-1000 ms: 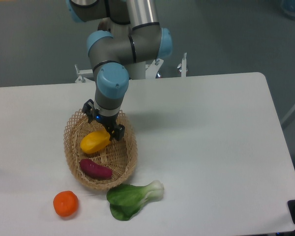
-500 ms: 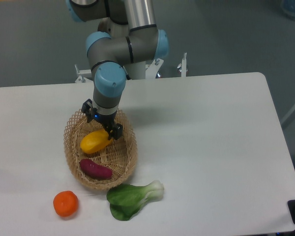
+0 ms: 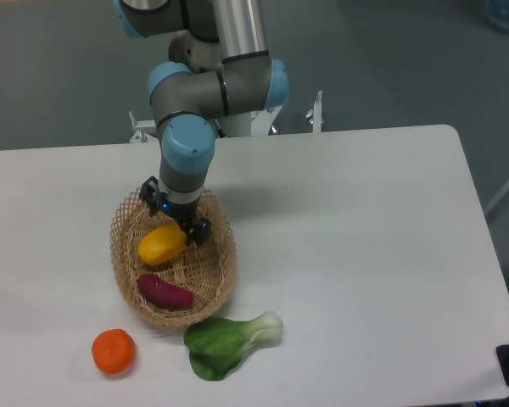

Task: Pick up the mango from the basket
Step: 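Lower the gripper onto the yellow mango and close it around the mango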

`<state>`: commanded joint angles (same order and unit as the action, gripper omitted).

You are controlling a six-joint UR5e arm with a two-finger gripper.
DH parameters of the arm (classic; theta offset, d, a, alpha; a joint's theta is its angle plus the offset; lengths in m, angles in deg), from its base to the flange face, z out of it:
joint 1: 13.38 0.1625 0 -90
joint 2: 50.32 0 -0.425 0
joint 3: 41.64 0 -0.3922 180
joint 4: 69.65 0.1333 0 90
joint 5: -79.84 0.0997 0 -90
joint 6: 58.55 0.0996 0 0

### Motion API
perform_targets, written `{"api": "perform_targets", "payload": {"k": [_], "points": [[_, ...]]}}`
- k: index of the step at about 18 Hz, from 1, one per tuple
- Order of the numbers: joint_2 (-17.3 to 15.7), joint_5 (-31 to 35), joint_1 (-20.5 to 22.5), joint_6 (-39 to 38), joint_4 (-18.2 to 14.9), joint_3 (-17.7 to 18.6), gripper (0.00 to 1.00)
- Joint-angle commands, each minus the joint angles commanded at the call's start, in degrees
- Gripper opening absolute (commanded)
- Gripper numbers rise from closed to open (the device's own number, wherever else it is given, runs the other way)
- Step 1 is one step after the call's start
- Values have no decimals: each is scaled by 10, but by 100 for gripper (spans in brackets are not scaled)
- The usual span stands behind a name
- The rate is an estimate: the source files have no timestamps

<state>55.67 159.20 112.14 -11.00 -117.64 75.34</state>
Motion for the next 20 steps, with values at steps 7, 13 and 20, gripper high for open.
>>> {"api": "perform_targets", "payload": {"k": [7, 13, 20], "points": [[2, 12, -13, -4, 1, -4, 78], [-6, 12, -12, -4, 0, -10, 31], [-20, 13, 6, 1, -5, -27, 29]]}}
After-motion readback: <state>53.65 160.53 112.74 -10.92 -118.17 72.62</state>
